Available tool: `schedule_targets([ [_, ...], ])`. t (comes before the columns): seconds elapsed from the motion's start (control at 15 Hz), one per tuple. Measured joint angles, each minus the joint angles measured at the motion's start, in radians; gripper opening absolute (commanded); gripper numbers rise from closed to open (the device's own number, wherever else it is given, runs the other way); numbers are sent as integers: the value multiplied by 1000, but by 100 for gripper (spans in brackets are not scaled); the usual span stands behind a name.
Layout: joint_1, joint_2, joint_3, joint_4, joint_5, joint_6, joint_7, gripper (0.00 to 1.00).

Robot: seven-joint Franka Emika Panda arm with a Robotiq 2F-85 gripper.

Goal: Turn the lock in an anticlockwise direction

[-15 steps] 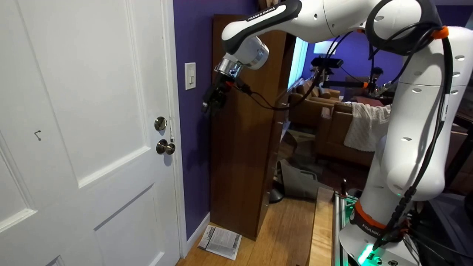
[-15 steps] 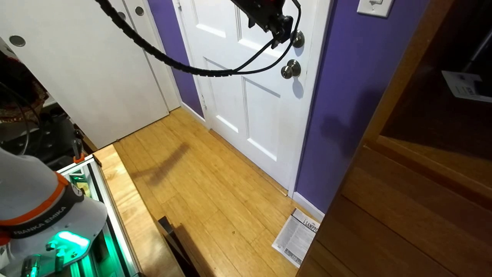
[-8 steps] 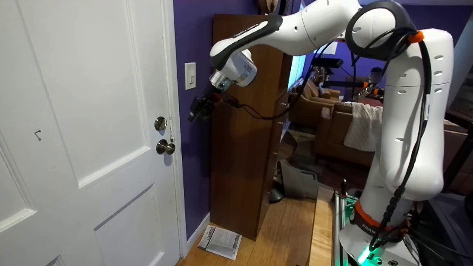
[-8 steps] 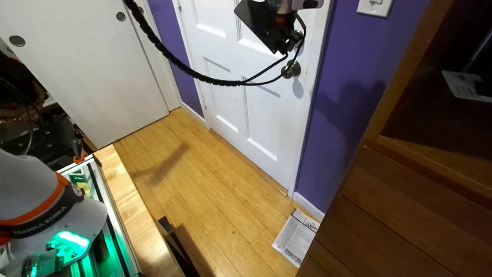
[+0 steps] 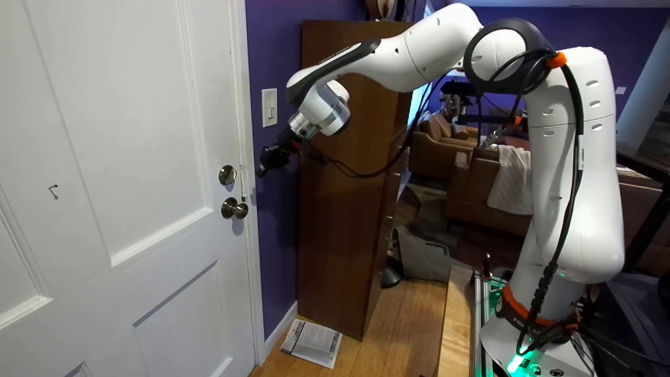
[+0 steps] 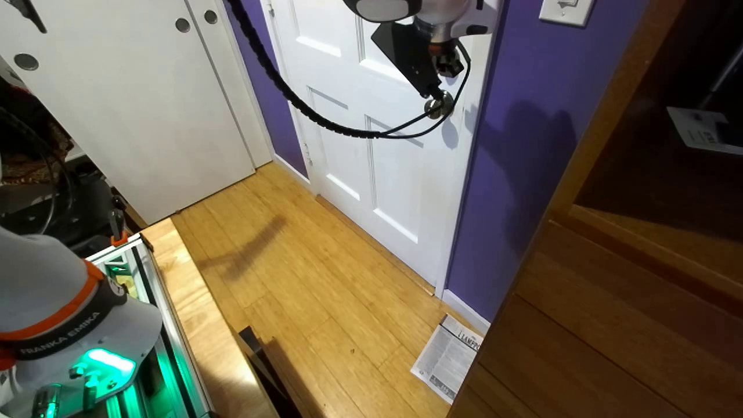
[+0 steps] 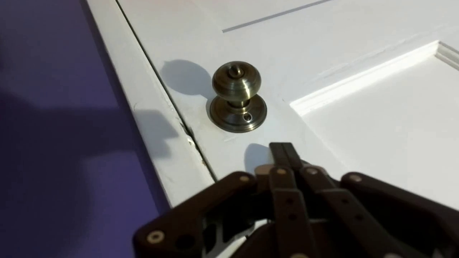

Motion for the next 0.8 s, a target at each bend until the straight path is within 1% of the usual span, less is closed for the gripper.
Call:
schedule_targets([
  [0.33,-20,62,21,68,76,0,-77,0],
  [0.8,-32,132,40,143,147,0,-143,0],
])
